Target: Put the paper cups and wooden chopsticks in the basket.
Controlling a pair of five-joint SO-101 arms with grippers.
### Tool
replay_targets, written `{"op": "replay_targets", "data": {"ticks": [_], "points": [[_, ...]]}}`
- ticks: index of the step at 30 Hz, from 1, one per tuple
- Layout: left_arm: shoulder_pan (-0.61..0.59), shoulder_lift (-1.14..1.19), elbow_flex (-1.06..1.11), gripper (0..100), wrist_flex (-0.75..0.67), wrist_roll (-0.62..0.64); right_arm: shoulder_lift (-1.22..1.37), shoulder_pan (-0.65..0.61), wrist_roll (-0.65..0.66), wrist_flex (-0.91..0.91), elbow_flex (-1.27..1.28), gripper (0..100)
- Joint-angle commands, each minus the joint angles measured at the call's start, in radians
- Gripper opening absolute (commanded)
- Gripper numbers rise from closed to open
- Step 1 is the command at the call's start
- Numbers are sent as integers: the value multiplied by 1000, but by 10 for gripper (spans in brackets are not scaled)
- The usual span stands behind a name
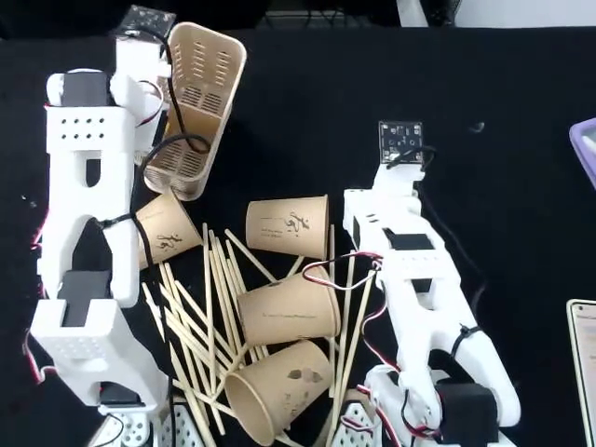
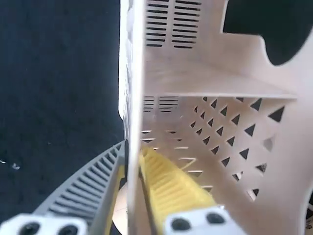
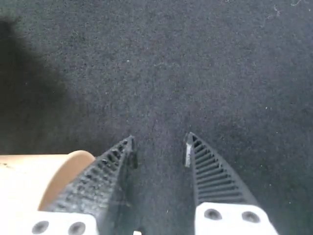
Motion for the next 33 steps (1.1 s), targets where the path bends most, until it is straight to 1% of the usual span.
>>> {"op": "replay_targets", "data": {"ticks": [1, 3, 4, 6, 9, 13, 16, 21, 28, 31, 33], "points": [[-13, -40, -4, 198, -3, -14, 1, -14, -2, -25, -2, 159], [-35, -51, -12, 279, -3, 23, 1, -15, -2, -25, -2, 159], [-47, -52, -13, 298, -3, 51, 1, -15, -2, -25, -2, 159], [-62, -64, -47, 295, 6, 95, 1, -15, -2, -25, -2, 159], [-73, -95, -120, 293, 63, 141, 1, -15, -2, -25, -2, 159], [-67, -121, -205, 294, 123, 265, 1, -15, -2, -25, -2, 159], [-58, -120, -232, 294, 173, 324, 1, -15, -2, -25, -2, 159], [-65, -126, -163, 294, 184, 450, 1, -15, -2, -26, 8, 159], [-64, -127, -74, 294, 184, 575, 1, -15, -2, -26, 8, 159], [-59, -118, -59, 294, 184, 591, 1, -15, -2, -26, 8, 159], [-53, -117, -44, 289, 184, 549, 1, -15, -2, -26, 8, 159]]}}
